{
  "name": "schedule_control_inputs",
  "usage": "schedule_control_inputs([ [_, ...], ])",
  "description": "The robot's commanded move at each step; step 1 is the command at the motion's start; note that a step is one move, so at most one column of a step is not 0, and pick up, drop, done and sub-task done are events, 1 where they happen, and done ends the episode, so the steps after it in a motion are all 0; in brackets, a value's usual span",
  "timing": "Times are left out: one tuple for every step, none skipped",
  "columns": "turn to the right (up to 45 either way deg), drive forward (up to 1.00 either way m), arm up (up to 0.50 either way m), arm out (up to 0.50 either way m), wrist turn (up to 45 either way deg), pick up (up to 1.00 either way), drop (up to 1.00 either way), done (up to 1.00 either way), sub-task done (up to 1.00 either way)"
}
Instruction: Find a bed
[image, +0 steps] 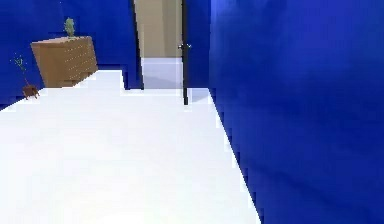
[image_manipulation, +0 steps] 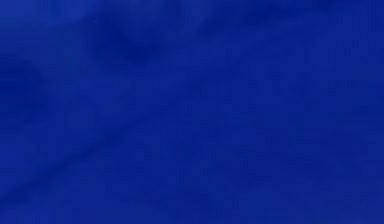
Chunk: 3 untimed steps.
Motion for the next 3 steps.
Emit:
schedule_control_inputs([
  [-45.0,0.0,0.0,0.0,0.0,0.0,0.0,0.0,0.0],
  [0.0,0.2,0.0,0.0,0.0,0.0,0.0,0.0,0.0],
  [45.0,0.0,0.0,0.0,0.0,0.0,0.0,0.0,0.0],
])
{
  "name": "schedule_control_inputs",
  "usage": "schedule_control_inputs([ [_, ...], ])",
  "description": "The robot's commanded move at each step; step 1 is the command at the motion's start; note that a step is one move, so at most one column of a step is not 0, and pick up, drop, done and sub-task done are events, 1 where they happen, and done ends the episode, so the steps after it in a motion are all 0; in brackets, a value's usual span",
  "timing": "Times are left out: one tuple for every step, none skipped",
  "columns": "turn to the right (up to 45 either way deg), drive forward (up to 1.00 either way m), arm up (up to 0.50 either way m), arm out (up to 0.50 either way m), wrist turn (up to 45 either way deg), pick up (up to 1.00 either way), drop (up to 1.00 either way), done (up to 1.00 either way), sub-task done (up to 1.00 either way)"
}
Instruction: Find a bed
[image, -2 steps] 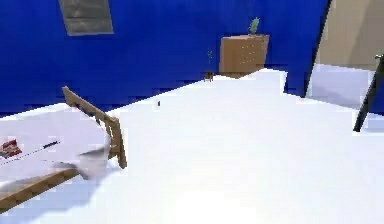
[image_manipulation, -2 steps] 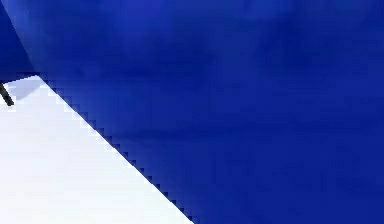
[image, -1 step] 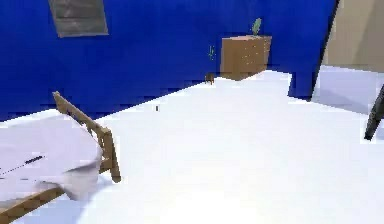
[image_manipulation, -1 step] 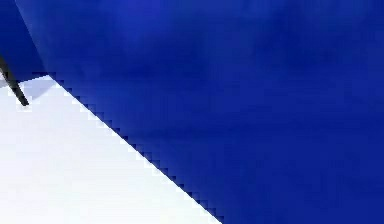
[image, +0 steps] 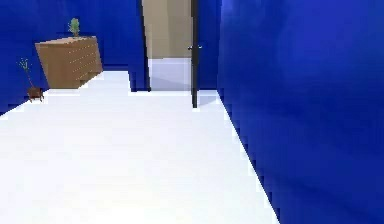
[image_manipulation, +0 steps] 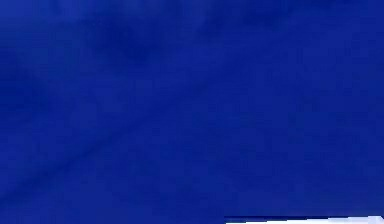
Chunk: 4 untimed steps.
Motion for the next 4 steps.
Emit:
schedule_control_inputs([
  [24.0,0.0,0.0,0.0,0.0,0.0,0.0,0.0,0.0],
  [0.0,0.3,0.0,0.0,0.0,0.0,0.0,0.0,0.0],
  [-45.0,0.0,0.0,0.0,0.0,0.0,0.0,0.0,0.0],
  [-45.0,0.0,0.0,0.0,0.0,0.0,0.0,0.0,0.0],
])
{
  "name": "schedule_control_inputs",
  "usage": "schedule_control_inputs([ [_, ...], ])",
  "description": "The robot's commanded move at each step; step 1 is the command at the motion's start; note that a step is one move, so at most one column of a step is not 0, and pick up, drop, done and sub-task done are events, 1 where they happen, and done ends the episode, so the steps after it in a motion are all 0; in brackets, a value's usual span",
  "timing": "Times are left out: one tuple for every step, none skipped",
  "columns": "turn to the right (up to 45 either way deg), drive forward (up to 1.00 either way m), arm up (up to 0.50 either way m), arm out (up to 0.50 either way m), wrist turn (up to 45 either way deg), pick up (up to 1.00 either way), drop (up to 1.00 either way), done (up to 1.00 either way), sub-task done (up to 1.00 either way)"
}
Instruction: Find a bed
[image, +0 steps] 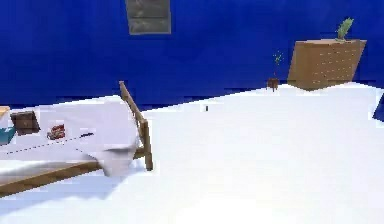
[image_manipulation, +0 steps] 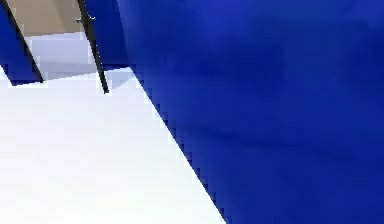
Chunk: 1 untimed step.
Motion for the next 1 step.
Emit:
schedule_control_inputs([
  [-24.0,0.0,0.0,0.0,0.0,0.0,0.0,0.0,0.0],
])
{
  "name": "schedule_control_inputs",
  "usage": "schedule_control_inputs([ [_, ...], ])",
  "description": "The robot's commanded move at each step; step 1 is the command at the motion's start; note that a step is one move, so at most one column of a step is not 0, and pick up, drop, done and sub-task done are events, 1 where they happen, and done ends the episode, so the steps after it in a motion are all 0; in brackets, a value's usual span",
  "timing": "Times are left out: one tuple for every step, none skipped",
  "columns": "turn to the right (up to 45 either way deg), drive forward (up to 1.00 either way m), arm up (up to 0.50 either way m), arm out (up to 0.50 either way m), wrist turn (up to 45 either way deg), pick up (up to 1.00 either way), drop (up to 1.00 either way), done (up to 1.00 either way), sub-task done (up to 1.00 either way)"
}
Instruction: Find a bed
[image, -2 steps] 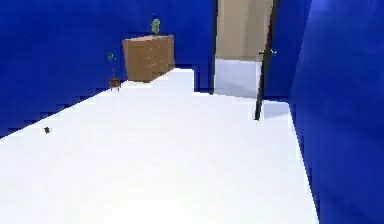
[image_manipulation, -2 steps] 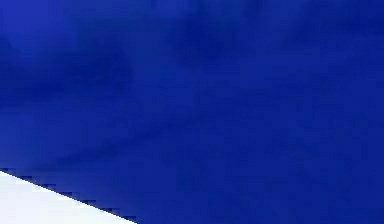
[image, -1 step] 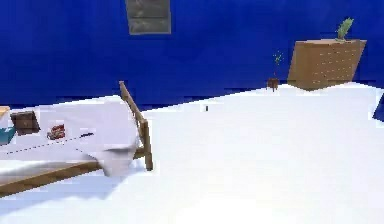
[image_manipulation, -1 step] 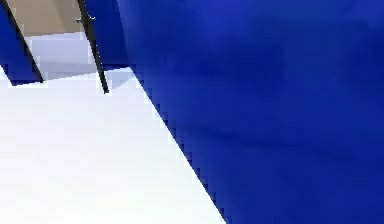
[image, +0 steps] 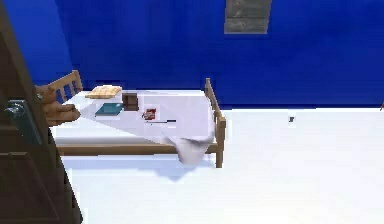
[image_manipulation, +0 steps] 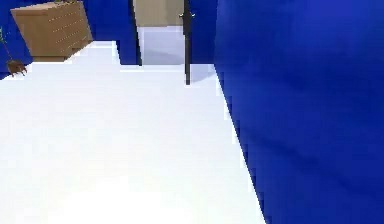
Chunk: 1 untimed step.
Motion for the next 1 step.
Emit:
schedule_control_inputs([
  [0.0,0.3,0.0,0.0,0.0,0.0,0.0,0.0,0.0],
])
